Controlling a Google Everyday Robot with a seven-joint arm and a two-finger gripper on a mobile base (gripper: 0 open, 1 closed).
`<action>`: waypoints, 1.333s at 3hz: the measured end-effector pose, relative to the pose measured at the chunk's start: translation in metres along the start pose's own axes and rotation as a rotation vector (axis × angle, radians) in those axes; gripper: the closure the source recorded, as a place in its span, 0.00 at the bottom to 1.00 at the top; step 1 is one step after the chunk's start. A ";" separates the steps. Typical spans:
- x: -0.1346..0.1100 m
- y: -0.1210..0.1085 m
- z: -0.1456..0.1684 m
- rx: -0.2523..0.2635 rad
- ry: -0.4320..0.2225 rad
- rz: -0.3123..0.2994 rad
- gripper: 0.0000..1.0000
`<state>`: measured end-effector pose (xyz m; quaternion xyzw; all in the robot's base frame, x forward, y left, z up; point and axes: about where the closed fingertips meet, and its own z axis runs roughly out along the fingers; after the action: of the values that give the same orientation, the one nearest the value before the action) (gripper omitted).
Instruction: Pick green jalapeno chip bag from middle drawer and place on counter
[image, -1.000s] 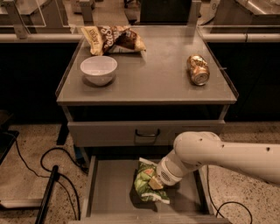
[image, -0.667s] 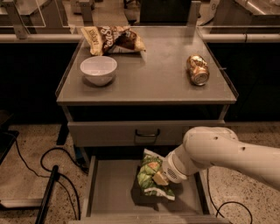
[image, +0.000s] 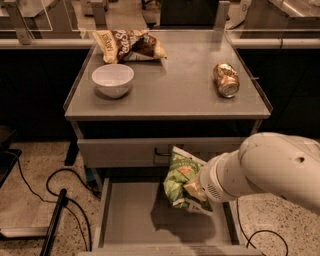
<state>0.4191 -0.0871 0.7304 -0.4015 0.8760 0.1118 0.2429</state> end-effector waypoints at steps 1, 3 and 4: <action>-0.027 -0.002 -0.034 0.051 -0.017 -0.051 1.00; -0.041 -0.005 -0.040 0.073 -0.033 -0.058 1.00; -0.073 -0.022 -0.062 0.134 -0.089 -0.068 1.00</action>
Offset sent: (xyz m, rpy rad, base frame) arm 0.0046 0.0018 0.0384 -0.0285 -0.0578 0.0139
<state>0.4553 -0.0780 0.8209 -0.4087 0.8556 0.0625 0.3116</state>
